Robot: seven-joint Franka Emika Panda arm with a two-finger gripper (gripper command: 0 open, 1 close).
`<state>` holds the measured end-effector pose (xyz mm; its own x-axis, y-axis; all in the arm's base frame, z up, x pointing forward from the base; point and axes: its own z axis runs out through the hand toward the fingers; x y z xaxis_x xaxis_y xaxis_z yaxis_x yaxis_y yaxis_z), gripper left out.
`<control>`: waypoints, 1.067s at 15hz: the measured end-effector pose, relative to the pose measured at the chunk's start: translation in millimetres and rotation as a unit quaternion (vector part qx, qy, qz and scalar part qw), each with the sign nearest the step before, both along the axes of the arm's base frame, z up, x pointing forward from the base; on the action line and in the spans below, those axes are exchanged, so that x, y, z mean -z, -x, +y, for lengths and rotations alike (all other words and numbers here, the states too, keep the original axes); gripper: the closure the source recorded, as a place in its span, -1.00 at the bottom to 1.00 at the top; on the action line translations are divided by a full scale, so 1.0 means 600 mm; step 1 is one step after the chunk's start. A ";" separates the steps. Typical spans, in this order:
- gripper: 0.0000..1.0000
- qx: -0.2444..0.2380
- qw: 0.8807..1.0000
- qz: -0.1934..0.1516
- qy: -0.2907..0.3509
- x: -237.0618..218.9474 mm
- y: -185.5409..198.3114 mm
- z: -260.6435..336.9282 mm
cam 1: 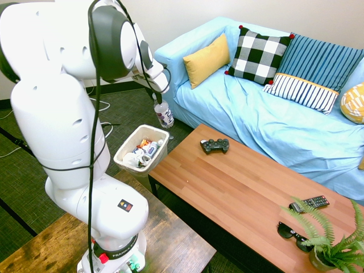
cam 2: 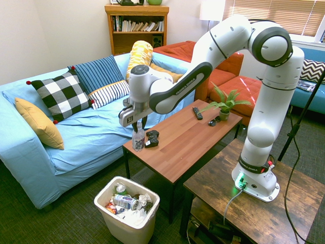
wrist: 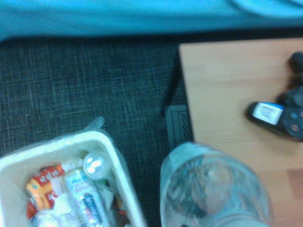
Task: Throw the bottle in the trash bin
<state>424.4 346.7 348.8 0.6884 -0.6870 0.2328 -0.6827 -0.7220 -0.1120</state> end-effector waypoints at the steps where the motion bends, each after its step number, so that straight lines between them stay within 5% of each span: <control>1: 1.00 -0.013 1.000 0.009 0.001 0.026 0.007 0.035; 5: 1.00 -0.042 0.998 0.049 0.023 0.154 0.028 0.130; 6: -1.00 -0.042 0.997 0.056 0.034 0.192 0.030 0.141; 10: -1.00 -0.033 0.995 0.074 0.050 0.272 0.012 0.160; 16: -1.00 -0.017 0.996 0.081 0.036 0.253 -0.020 0.166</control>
<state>436.2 446.1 196.8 0.7432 -0.6483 0.1654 -0.6629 -0.7470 0.0509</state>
